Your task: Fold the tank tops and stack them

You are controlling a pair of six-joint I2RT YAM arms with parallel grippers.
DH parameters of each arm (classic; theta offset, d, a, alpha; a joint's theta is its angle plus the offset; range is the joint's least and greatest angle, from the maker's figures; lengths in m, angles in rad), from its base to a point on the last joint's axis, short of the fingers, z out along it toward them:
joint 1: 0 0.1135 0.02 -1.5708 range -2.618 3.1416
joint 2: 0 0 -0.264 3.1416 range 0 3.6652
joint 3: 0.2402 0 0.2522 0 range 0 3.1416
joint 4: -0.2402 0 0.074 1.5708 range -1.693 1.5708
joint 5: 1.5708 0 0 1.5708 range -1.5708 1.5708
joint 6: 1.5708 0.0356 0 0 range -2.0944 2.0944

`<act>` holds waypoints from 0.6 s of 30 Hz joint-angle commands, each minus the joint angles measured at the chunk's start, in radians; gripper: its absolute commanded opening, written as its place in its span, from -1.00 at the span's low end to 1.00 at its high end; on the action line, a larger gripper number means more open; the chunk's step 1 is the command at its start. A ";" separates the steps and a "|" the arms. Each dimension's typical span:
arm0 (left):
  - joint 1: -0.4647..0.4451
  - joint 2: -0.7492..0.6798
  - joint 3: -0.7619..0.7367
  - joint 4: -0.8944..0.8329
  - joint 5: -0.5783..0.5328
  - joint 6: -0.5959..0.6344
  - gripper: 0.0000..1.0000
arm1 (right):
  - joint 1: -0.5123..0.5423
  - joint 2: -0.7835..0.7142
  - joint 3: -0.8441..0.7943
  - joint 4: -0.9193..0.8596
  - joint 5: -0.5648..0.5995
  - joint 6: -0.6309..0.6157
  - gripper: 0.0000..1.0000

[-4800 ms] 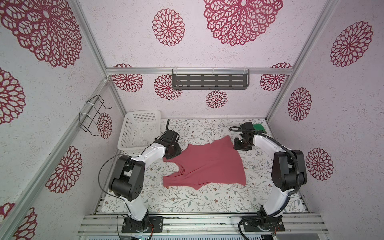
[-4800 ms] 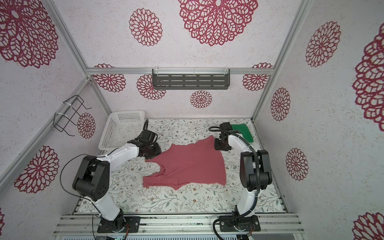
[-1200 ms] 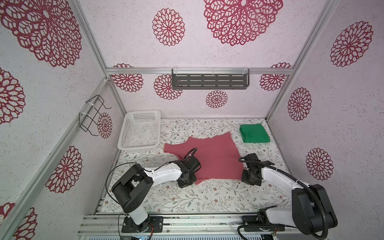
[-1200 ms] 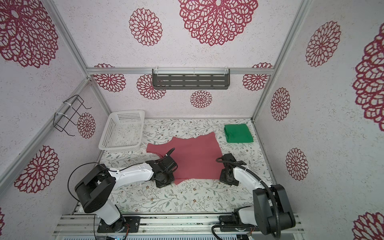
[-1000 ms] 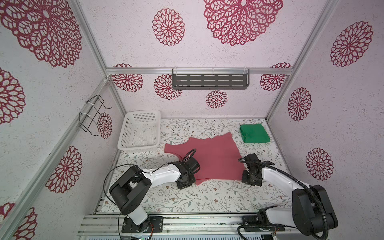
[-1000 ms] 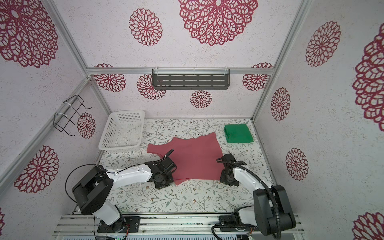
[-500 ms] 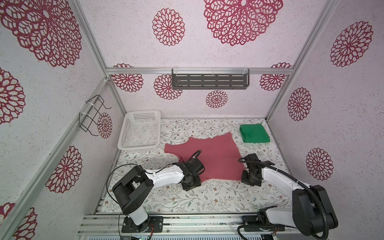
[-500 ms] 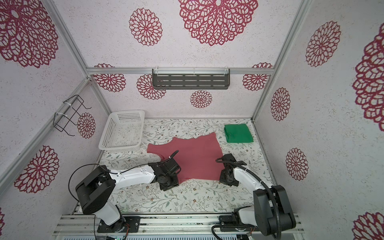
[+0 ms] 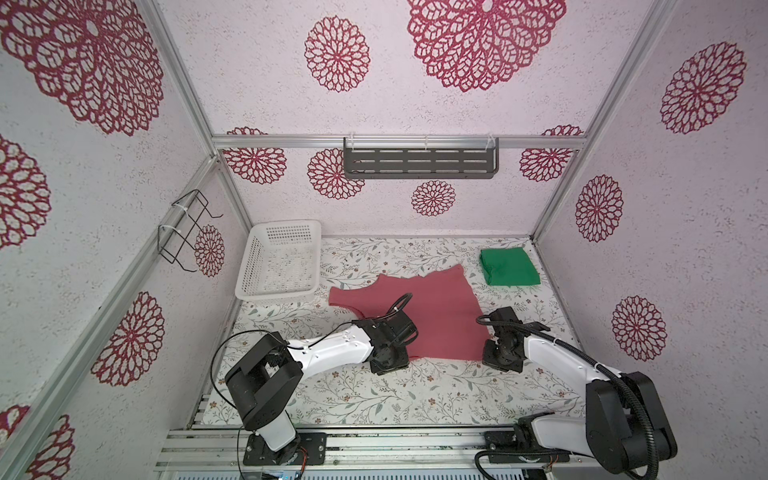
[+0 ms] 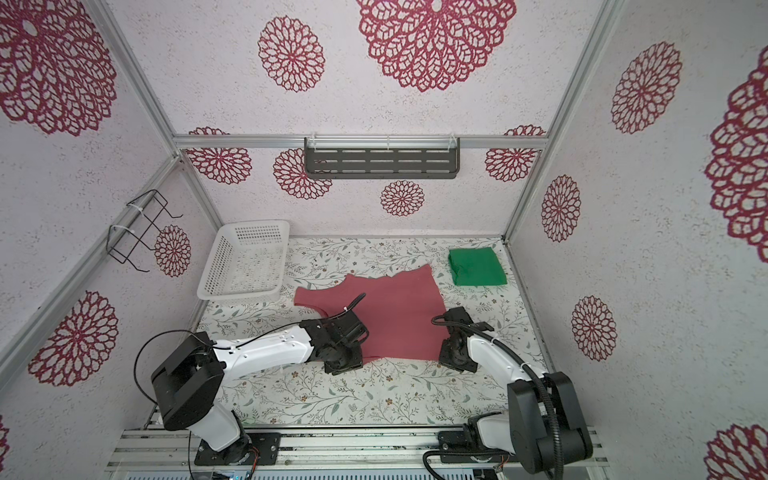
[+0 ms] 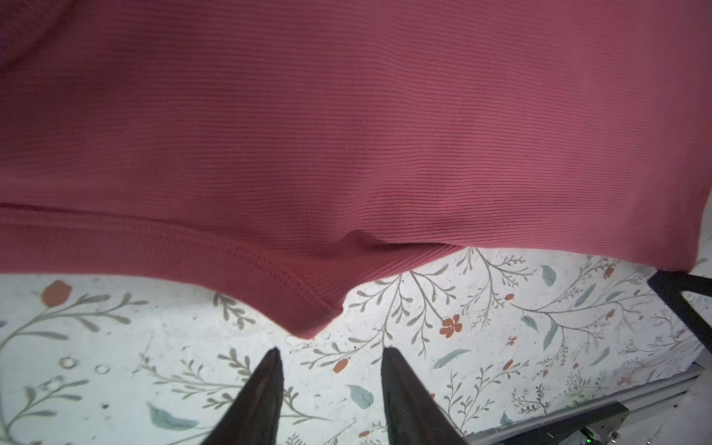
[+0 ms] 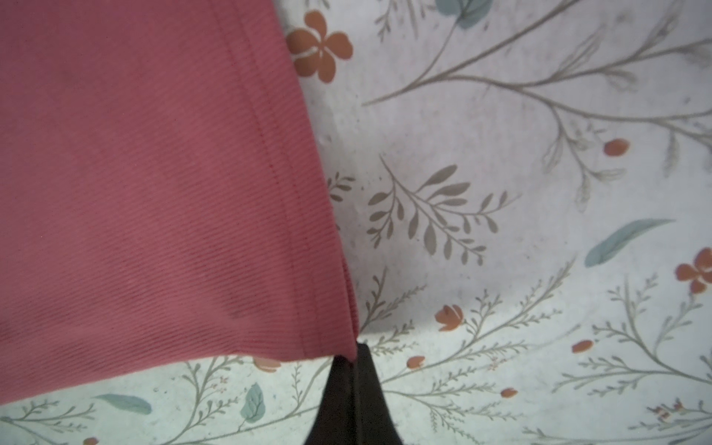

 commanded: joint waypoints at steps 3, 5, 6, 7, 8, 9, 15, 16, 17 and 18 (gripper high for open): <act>-0.002 0.054 0.018 -0.029 -0.014 0.028 -0.12 | 0.003 -0.013 -0.012 -0.016 -0.002 -0.012 -1.00; -0.001 0.072 0.020 -0.027 -0.013 0.035 -0.15 | 0.004 -0.017 -0.013 -0.016 -0.002 -0.011 -1.00; 0.002 0.079 0.022 -0.027 -0.009 0.038 -0.17 | 0.004 -0.017 -0.013 -0.016 -0.002 -0.010 -1.00; 0.004 0.087 0.022 -0.023 -0.007 0.039 -0.17 | 0.003 -0.017 -0.013 -0.016 -0.002 -0.010 -1.00; 0.005 0.094 0.022 -0.020 -0.005 0.040 -0.17 | 0.005 -0.017 -0.013 -0.016 -0.003 -0.010 -1.00; 0.008 0.102 0.022 -0.016 -0.005 0.042 -0.17 | 0.005 -0.017 -0.013 -0.016 -0.003 -0.010 -1.00; 0.019 0.133 0.030 0.003 0.005 0.048 -0.27 | 0.004 -0.034 -0.017 -0.020 -0.008 0.000 -1.00; 0.021 0.137 0.032 0.003 0.006 0.048 -0.32 | 0.003 -0.037 -0.018 -0.022 -0.008 0.002 -1.00; 0.022 0.139 0.034 0.005 0.006 0.049 -0.37 | 0.004 -0.038 -0.019 -0.022 -0.008 0.003 -1.00; 0.023 0.142 0.036 0.004 0.007 0.050 -0.43 | 0.004 -0.040 -0.017 -0.024 -0.009 0.002 -1.00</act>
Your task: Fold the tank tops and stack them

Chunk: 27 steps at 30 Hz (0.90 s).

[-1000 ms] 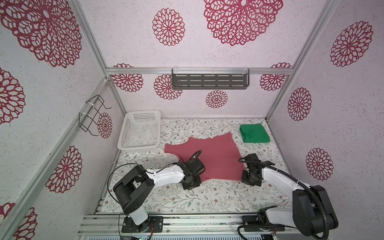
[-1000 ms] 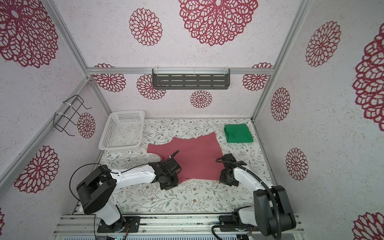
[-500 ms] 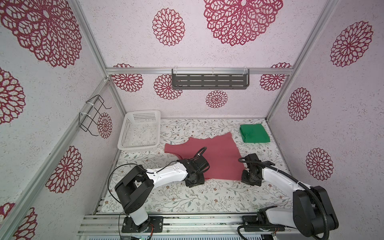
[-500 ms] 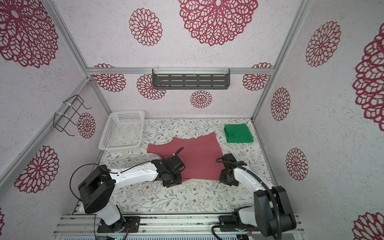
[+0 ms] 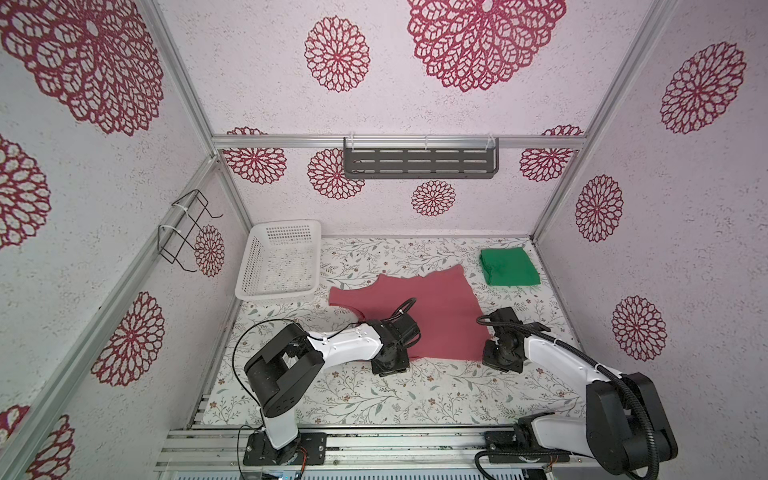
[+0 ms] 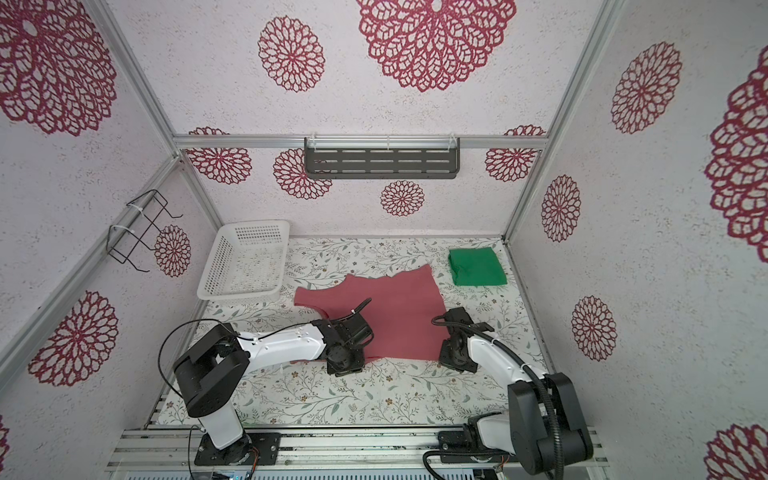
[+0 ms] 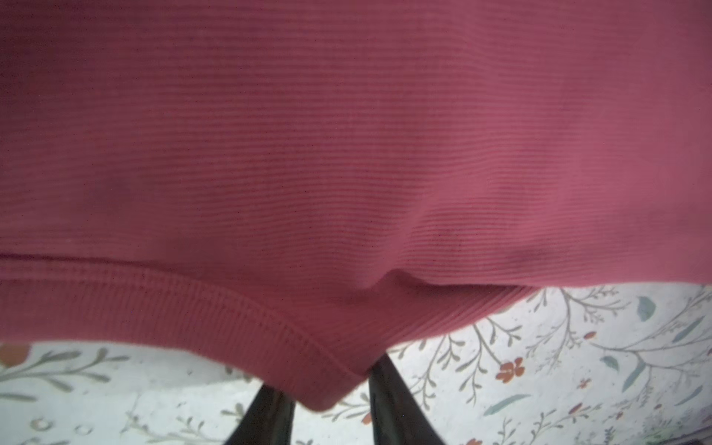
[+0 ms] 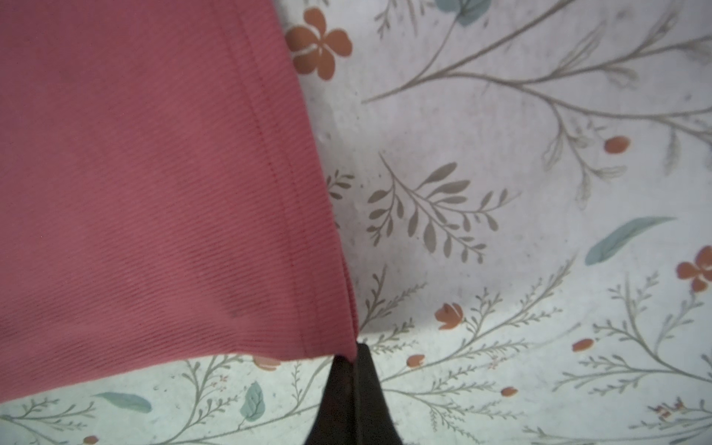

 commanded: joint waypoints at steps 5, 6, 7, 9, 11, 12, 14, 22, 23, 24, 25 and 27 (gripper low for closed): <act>0.012 0.006 -0.007 -0.011 -0.022 -0.001 -0.97 | 0.005 -0.038 0.002 -0.045 0.001 0.005 -1.00; 0.012 -0.007 -0.018 -0.019 -0.028 -0.008 -1.00 | 0.005 -0.038 0.006 -0.053 0.006 0.005 -1.00; 0.012 -0.026 -0.034 -0.025 -0.035 -0.014 -1.00 | 0.006 -0.035 0.010 -0.063 0.012 0.006 -1.00; 0.015 -0.066 -0.074 -0.031 -0.046 -0.029 -1.00 | 0.007 -0.031 0.014 -0.079 0.022 0.006 -1.00; 0.019 -0.104 -0.115 -0.034 -0.053 -0.045 -1.00 | 0.007 -0.023 0.014 -0.085 0.022 0.007 -1.00; 0.022 -0.122 -0.138 -0.039 -0.059 -0.052 -1.00 | 0.007 -0.015 0.018 -0.094 0.028 0.008 -1.00; 0.025 -0.151 -0.169 -0.055 -0.068 -0.065 -1.00 | 0.008 -0.010 0.032 -0.124 0.047 0.014 -1.00; 0.036 -0.192 -0.150 -0.107 -0.090 -0.056 -1.00 | 0.017 -0.030 0.073 -0.200 0.038 0.009 -1.00; 0.036 -0.188 -0.124 -0.126 -0.095 -0.045 -1.00 | 0.018 -0.034 0.082 -0.208 0.027 0.005 -1.00; 0.036 -0.183 -0.095 -0.150 -0.098 -0.032 -1.00 | 0.018 -0.041 0.095 -0.222 0.018 0.002 -1.00; 0.036 -0.179 -0.067 -0.176 -0.103 -0.018 -1.00 | 0.017 -0.046 0.110 -0.239 0.014 -0.003 -1.00; 0.041 -0.175 -0.027 -0.209 -0.106 0.007 -1.00 | 0.017 -0.049 0.143 -0.274 0.000 -0.022 -1.00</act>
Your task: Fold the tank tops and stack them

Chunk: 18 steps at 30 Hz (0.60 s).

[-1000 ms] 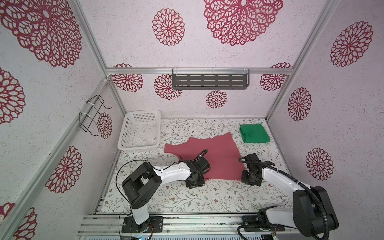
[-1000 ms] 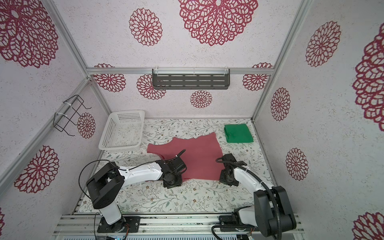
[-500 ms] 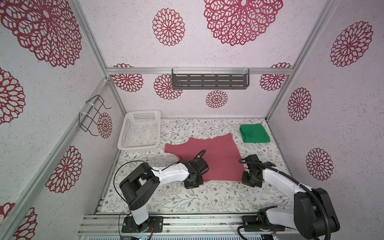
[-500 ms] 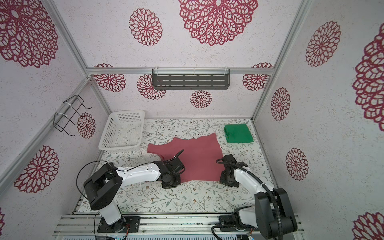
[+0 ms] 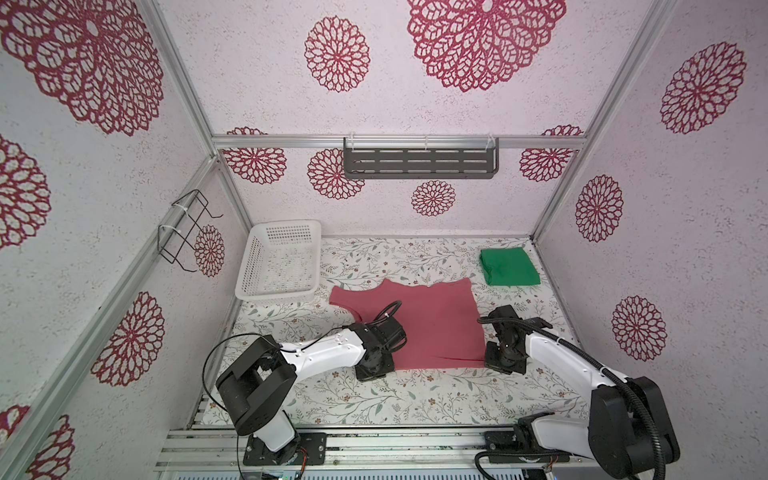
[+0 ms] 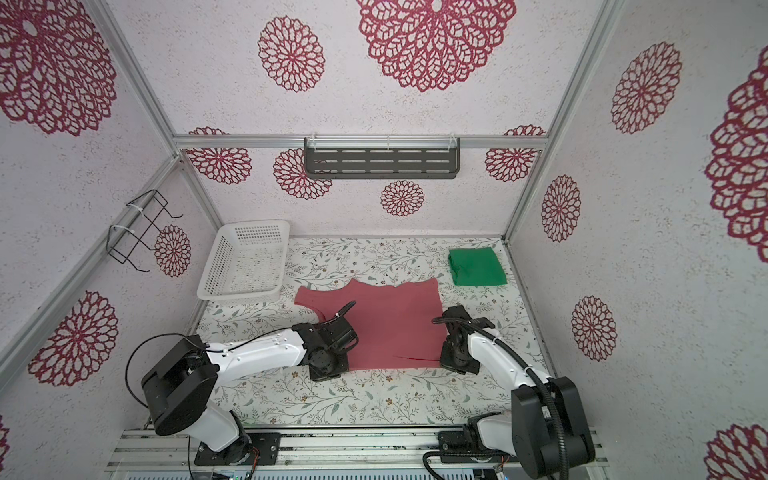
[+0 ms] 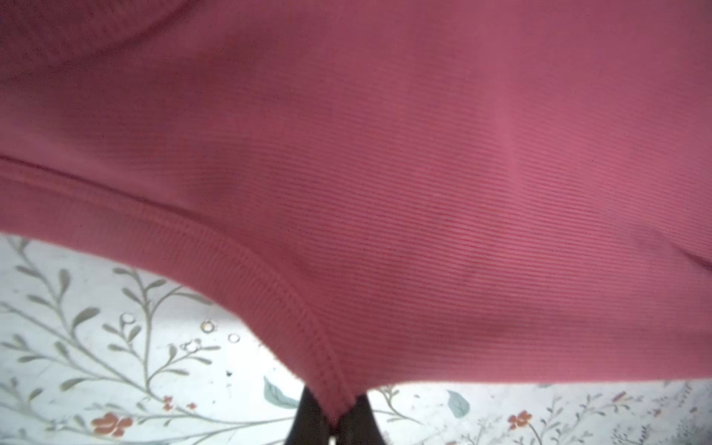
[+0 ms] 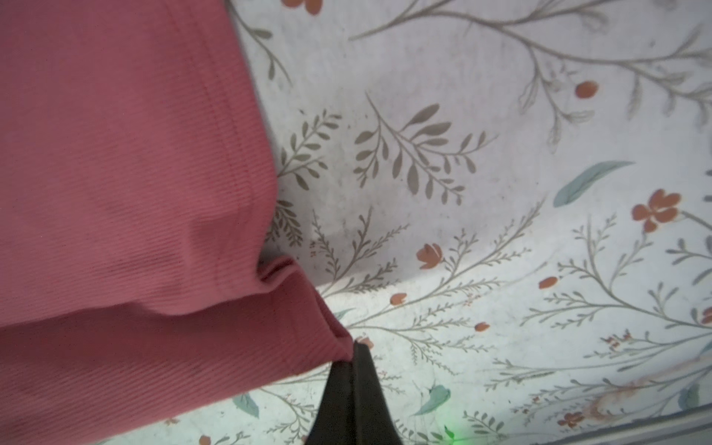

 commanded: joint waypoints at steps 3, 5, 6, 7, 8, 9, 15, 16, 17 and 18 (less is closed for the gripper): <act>0.035 0.001 0.096 -0.128 -0.037 0.075 -1.00 | -0.001 -0.013 0.101 -0.143 -0.016 -0.051 -1.00; 0.052 0.004 0.123 -0.152 -0.032 0.106 -1.00 | -0.003 -0.002 0.133 -0.163 -0.023 -0.065 -1.00; 0.062 0.006 0.136 -0.160 -0.026 0.126 -1.00 | -0.003 0.009 0.152 -0.173 -0.023 -0.074 -1.00; 0.073 0.010 0.146 -0.165 -0.019 0.145 -1.00 | -0.004 0.018 0.170 -0.181 -0.021 -0.083 -1.00; 0.086 0.017 0.159 -0.171 -0.015 0.167 -1.00 | -0.008 0.032 0.188 -0.183 -0.016 -0.095 -1.00; 0.098 0.026 0.172 -0.174 -0.011 0.191 -1.00 | -0.012 0.045 0.205 -0.183 -0.012 -0.106 -1.00; 0.169 0.114 0.262 -0.195 0.001 0.331 -1.00 | -0.038 0.140 0.290 -0.160 0.011 -0.174 -1.00; 0.177 0.130 0.276 -0.194 0.002 0.348 -1.00 | -0.040 0.156 0.302 -0.152 0.011 -0.183 -1.00; 0.187 0.148 0.289 -0.190 0.004 0.365 -1.00 | -0.043 0.175 0.314 -0.142 0.012 -0.193 -1.00; 0.197 0.167 0.303 -0.184 0.010 0.381 -1.00 | -0.048 0.195 0.327 -0.134 0.014 -0.203 -1.00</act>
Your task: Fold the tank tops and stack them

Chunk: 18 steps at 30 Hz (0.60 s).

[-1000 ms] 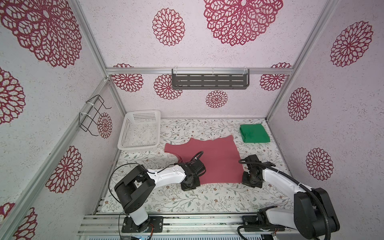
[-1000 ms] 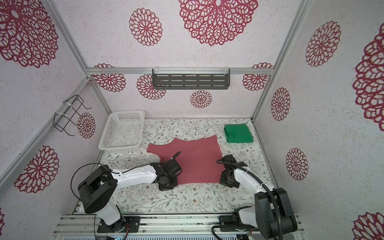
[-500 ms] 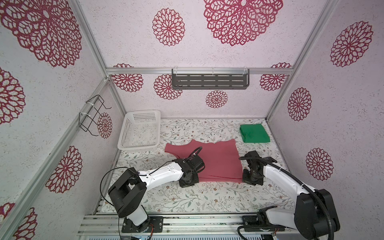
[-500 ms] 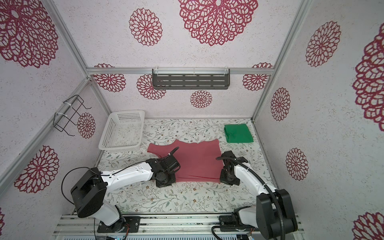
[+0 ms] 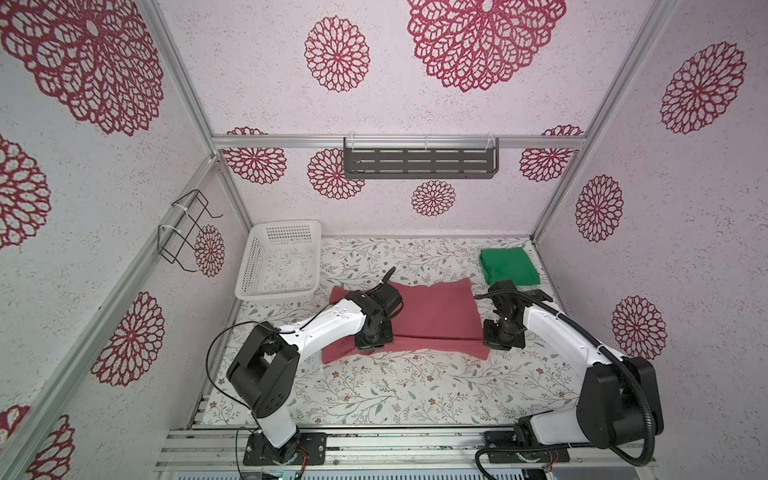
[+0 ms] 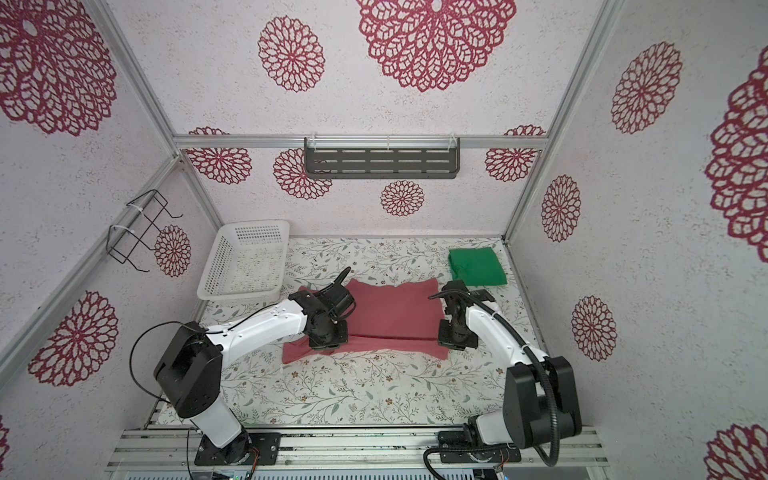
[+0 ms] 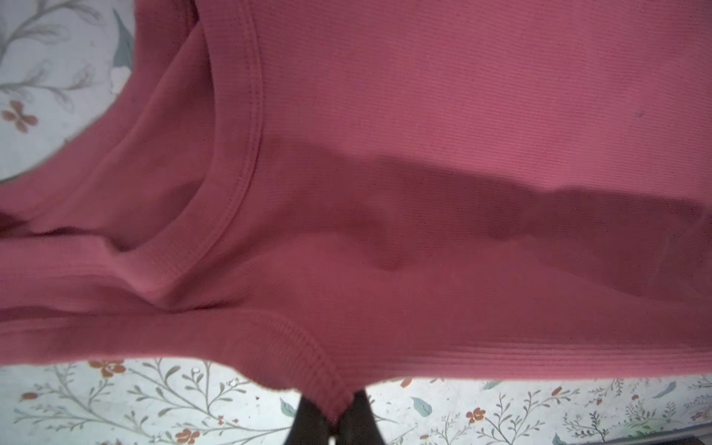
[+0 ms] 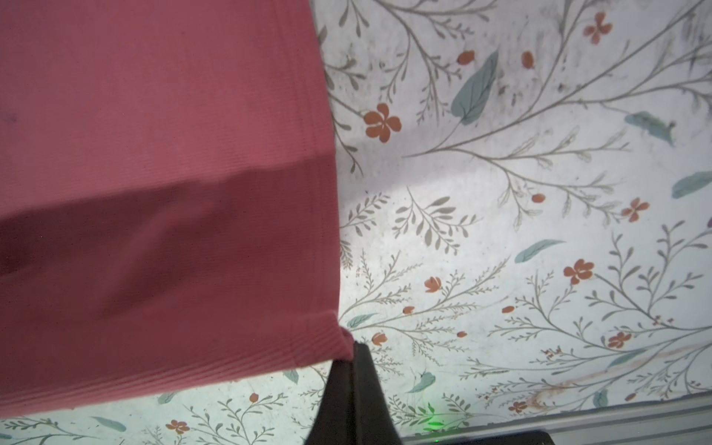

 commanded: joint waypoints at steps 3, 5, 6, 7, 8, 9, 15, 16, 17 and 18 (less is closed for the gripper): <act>0.051 0.091 0.081 -0.018 0.005 0.129 -1.00 | -0.028 0.090 0.082 0.018 0.039 -0.081 -1.00; 0.063 0.122 0.115 -0.019 0.007 0.156 -1.00 | -0.035 0.130 0.112 0.031 0.040 -0.097 -1.00; 0.071 0.138 0.132 -0.020 0.007 0.169 -1.00 | -0.037 0.154 0.127 0.039 0.042 -0.105 -1.00; 0.078 0.153 0.144 -0.020 0.009 0.180 -1.00 | -0.042 0.175 0.140 0.045 0.044 -0.114 -1.00; 0.087 0.171 0.162 -0.023 0.011 0.194 -1.00 | -0.045 0.199 0.155 0.055 0.048 -0.124 -1.00; 0.096 0.189 0.180 -0.028 0.010 0.209 -1.00 | -0.053 0.227 0.171 0.063 0.054 -0.132 -1.00; 0.156 0.312 0.308 -0.062 0.023 0.304 -1.00 | -0.067 0.376 0.295 0.084 0.043 -0.170 -1.00; 0.166 0.331 0.333 -0.073 0.025 0.324 -1.00 | -0.069 0.397 0.318 0.087 0.044 -0.173 -1.00; 0.179 0.352 0.366 -0.088 0.024 0.346 -1.00 | -0.072 0.430 0.345 0.086 0.048 -0.179 -1.00; 0.194 0.378 0.398 -0.100 0.027 0.364 -1.00 | -0.072 0.460 0.375 0.084 0.056 -0.186 -1.00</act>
